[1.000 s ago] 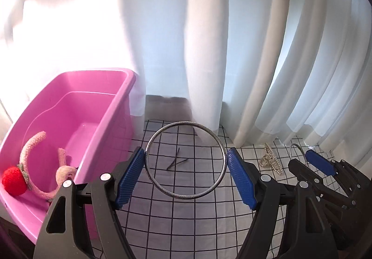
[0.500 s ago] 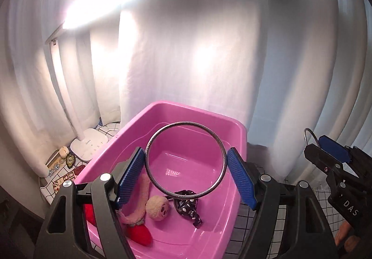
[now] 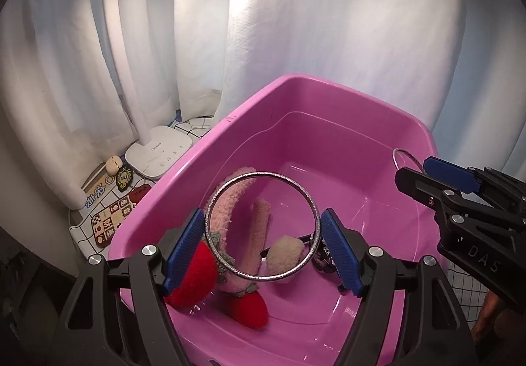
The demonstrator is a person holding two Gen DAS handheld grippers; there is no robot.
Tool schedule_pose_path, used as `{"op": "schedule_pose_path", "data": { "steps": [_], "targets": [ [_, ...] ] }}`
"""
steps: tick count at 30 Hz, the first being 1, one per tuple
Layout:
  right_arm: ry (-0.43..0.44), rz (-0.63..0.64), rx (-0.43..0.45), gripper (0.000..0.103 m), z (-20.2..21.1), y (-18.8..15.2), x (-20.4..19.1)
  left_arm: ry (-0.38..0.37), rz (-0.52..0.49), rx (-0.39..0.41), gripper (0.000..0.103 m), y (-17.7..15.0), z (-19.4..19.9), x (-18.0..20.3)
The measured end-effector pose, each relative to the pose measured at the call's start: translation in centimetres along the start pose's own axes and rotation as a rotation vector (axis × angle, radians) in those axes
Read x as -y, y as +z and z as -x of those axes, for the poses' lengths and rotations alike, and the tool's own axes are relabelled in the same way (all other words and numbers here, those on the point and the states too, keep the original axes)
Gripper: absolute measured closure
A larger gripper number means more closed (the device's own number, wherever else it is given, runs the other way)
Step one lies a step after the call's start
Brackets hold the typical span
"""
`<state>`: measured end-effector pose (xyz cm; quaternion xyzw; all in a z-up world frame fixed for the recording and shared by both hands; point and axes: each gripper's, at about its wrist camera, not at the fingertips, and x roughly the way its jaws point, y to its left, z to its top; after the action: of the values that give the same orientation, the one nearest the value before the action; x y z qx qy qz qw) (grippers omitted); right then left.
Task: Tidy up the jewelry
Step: 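Carry both bangles over the pink tub and open both grippers, then move both tools back over the black hairpin and pearl clip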
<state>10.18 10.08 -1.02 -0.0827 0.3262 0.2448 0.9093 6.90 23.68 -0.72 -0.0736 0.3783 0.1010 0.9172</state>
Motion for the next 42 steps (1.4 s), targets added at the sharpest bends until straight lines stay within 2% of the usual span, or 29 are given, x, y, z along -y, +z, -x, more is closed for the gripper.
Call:
{"op": "schedule_pose_path", "data": {
  "steps": [9, 12, 15, 17, 18, 21, 35, 42],
  "targets": [
    [-0.046, -0.006, -0.082, 0.060, -3.1, 0.0, 0.4, -0.015, -0.005, -0.053, 0.032, -0.1, -2.2, -0.1],
    [-0.055, -0.007, -0.113, 0.059, -3.9, -0.1, 0.6, 0.008, -0.012, -0.067, 0.031, -0.2, -2.4, -0.2],
    [-0.070, -0.004, -0.130, 0.054, -4.4, 0.0, 0.6, -0.006, 0.008, -0.090, 0.030, -0.3, -2.7, -0.6],
    [-0.073, -0.006, -0.124, 0.053, -4.6, 0.1, 0.5, 0.002, 0.015, -0.090, 0.027, -0.3, -2.7, -0.8],
    [-0.075, -0.007, -0.125, 0.053, -4.5, 0.0, 0.6, -0.002, 0.018, -0.091, 0.021, -0.2, -2.6, -0.8],
    [-0.078, -0.014, -0.119, 0.053, -4.3, 0.0, 0.8, 0.010, 0.020, -0.087, 0.014, -0.1, -2.4, -0.9],
    [-0.073, -0.044, -0.083, 0.052, -2.2, -0.3, 1.2, 0.039, 0.028, -0.079, 0.013, -0.3, -1.1, -1.3],
    [-0.059, -0.065, -0.055, 0.047, -0.4, -0.9, 1.4, 0.038, 0.017, -0.063, 0.013, -0.3, 0.0, -0.6]
  ]
}}
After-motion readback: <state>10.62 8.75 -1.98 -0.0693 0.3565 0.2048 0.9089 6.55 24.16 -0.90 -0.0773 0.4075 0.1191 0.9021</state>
